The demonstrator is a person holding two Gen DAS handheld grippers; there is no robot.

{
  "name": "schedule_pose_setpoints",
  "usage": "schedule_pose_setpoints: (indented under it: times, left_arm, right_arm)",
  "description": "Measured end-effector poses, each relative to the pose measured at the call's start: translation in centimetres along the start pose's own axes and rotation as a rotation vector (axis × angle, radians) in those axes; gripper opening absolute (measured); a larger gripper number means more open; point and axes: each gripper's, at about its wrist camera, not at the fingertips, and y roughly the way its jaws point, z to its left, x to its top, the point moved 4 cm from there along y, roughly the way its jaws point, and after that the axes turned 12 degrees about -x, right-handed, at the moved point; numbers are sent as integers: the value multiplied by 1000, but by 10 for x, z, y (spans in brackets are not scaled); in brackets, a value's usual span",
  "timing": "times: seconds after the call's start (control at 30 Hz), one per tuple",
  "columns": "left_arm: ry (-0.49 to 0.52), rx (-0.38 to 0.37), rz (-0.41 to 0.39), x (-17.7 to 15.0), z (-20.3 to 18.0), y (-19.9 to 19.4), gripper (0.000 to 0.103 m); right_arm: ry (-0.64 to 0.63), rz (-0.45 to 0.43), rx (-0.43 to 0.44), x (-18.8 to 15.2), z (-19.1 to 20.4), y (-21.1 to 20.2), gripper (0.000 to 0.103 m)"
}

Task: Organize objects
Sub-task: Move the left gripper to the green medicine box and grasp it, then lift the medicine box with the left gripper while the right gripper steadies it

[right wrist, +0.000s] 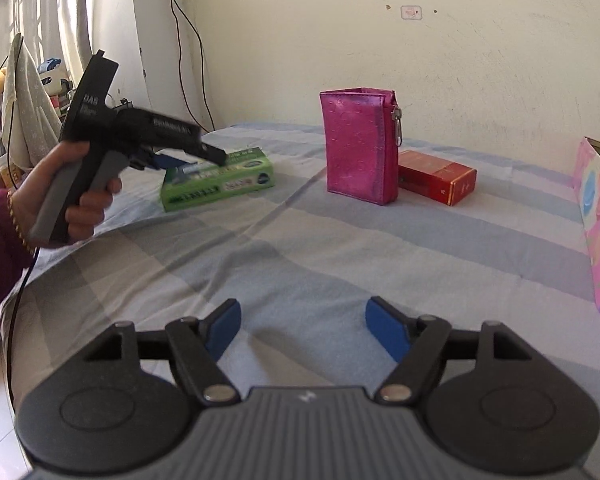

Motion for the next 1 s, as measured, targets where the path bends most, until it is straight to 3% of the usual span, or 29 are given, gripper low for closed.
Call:
schedule_pose_setpoints:
  times: [0.13,0.23,0.33,0.43,0.53,0.63,0.73,0.87,0.9,1.0]
  left_arm:
    - [40,-131,65,-21,-45,0,74]
    - [132,-147,75,-39,-84,-2,79]
    - [132,-273,136,-55,-115,-2,79]
    - [200,-372,208,-65,-145,-2,79]
    - [267,-377,180,-57,-154,0,80]
    - [229,-301,129,-38,-138,10,80]
    - [148,-310,158,-26,-128,29,79]
    - [157,-285,197,-28,-136,48,78]
    - [141,-294,216,-31,-138,52,78]
    - [96,-333,243,-43,-144,48,78]
  right_arm:
    - [26,-7,8,0,-3,-2,72]
    - [51,-15,14,-1,-7,-5,72]
    - [66,-16,13,-1,-9,-7,72]
    - [82,-18,12,-2,-12,-9,74]
    - [111,-30,19,-4,-17,-14,75]
    - [129,-22,25,-6,-20,-15,76]
    - [111,-19,26,-6,-17,-15,77]
    - [90,-8,25,-7,-14,-13,74]
    - [90,-8,12,-6,-14,-13,70]
    - [120,-7,-47,-9,-29,-18,70]
